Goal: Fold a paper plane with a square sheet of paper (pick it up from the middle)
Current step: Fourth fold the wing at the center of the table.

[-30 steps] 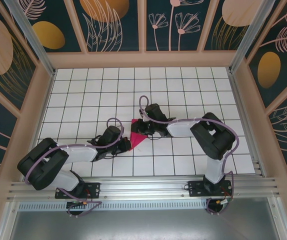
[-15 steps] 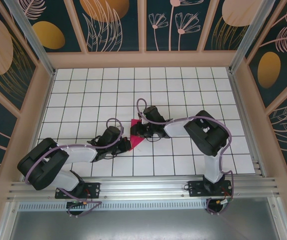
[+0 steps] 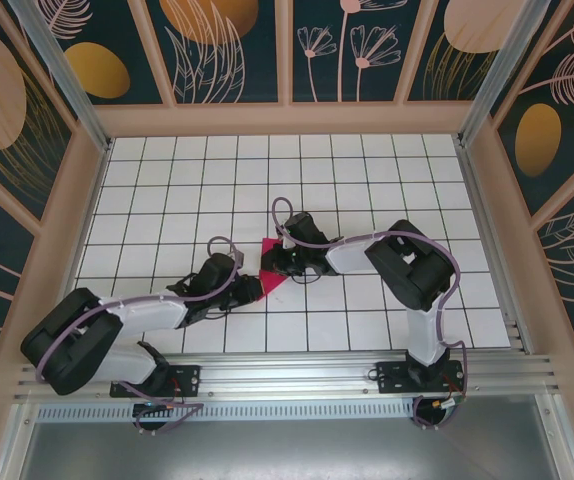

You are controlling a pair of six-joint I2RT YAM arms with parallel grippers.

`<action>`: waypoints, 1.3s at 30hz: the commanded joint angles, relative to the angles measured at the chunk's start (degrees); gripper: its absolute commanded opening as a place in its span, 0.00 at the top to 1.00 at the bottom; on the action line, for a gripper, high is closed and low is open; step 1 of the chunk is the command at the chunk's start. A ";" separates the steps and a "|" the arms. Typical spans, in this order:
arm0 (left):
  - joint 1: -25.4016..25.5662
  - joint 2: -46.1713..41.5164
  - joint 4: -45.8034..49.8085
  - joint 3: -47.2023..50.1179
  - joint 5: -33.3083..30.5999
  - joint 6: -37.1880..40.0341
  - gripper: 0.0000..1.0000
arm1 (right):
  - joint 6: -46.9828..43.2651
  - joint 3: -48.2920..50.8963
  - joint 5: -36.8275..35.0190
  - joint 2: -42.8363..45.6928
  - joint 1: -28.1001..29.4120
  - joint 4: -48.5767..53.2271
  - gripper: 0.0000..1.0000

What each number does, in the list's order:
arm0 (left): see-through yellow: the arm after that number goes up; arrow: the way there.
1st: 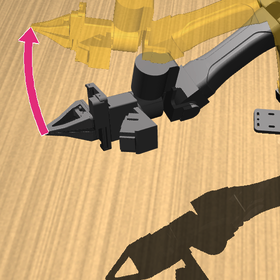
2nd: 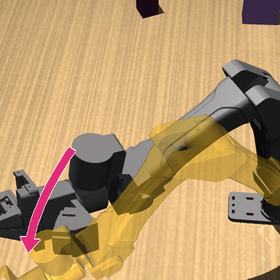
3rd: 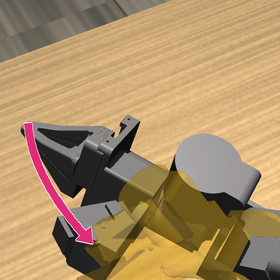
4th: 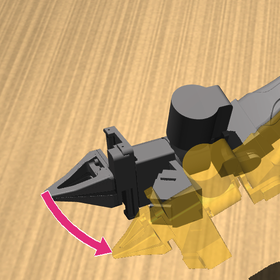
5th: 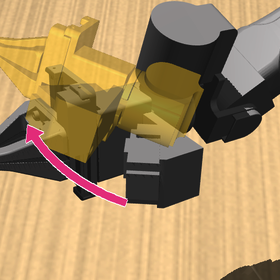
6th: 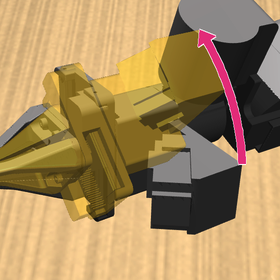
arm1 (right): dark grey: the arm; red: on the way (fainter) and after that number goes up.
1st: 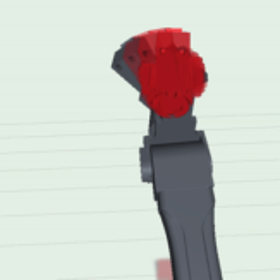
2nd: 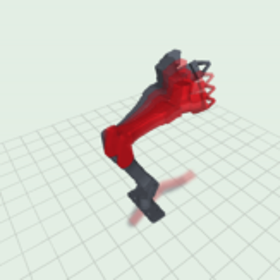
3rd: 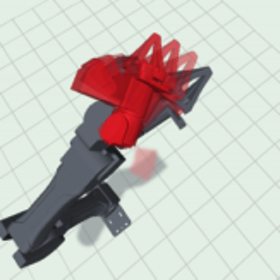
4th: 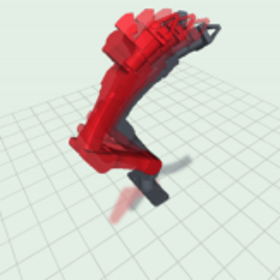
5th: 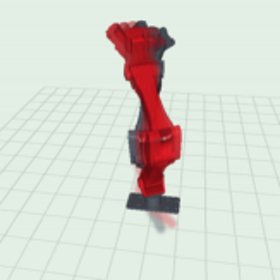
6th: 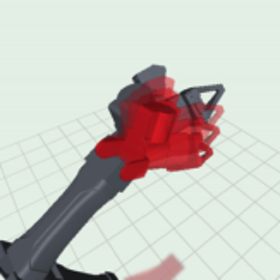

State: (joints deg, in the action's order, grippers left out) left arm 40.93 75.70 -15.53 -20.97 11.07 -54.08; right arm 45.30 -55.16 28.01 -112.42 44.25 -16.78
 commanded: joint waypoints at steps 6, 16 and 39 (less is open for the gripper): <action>0.02 -5.10 0.64 -2.62 1.54 0.32 0.92 | -0.21 0.19 -4.32 -2.36 0.14 4.03 0.83; -0.30 4.25 -7.01 -5.48 5.73 -0.50 0.98 | 0.48 0.62 -4.19 -2.54 0.14 3.23 0.83; -0.55 5.70 -4.02 2.92 1.47 1.03 1.00 | 0.38 0.31 -4.90 -2.44 -0.13 4.48 0.83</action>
State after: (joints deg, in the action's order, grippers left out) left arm 40.77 81.80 -21.06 -20.05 11.77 -53.82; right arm 45.93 -55.16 27.70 -112.44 44.25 -16.71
